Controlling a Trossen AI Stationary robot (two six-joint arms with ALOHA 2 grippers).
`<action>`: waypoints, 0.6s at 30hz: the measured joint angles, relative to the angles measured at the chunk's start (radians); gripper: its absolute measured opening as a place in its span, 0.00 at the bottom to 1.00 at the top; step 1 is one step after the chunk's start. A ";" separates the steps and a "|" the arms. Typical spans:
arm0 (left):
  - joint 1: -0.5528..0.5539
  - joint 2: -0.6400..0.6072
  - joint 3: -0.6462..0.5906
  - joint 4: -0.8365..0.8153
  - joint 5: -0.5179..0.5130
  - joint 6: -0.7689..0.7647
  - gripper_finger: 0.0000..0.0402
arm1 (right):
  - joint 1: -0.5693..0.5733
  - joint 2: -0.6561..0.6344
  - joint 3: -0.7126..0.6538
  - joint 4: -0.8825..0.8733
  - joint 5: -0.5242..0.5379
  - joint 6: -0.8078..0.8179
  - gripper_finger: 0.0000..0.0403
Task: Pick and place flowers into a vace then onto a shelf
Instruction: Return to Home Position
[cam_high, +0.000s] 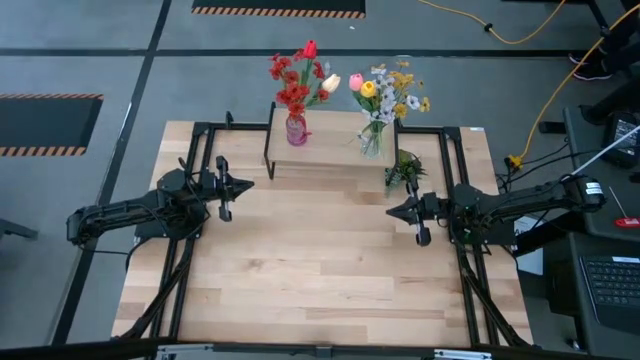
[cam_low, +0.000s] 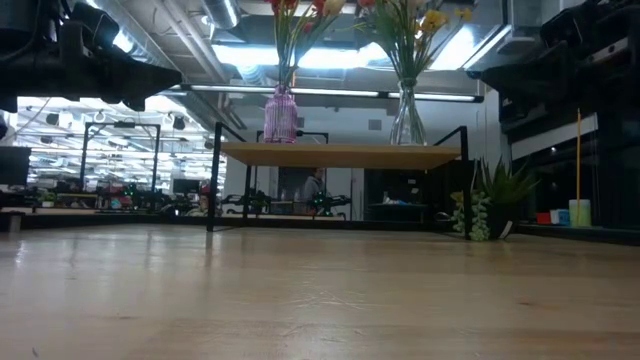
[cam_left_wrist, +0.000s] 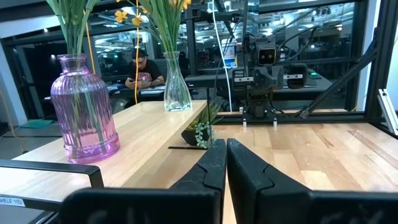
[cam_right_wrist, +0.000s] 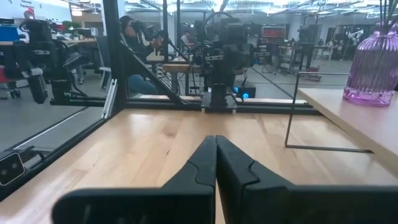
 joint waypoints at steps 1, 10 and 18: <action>0.000 0.000 0.000 0.000 0.000 0.000 0.02 | 0.000 0.000 0.000 0.000 0.000 0.000 0.01; 0.000 0.000 0.000 0.000 0.000 0.000 0.02 | 0.000 0.000 0.000 -0.001 0.000 0.000 0.01; 0.000 0.000 0.000 0.000 0.000 0.000 0.03 | 0.003 -0.043 0.000 -0.052 0.003 -0.052 0.01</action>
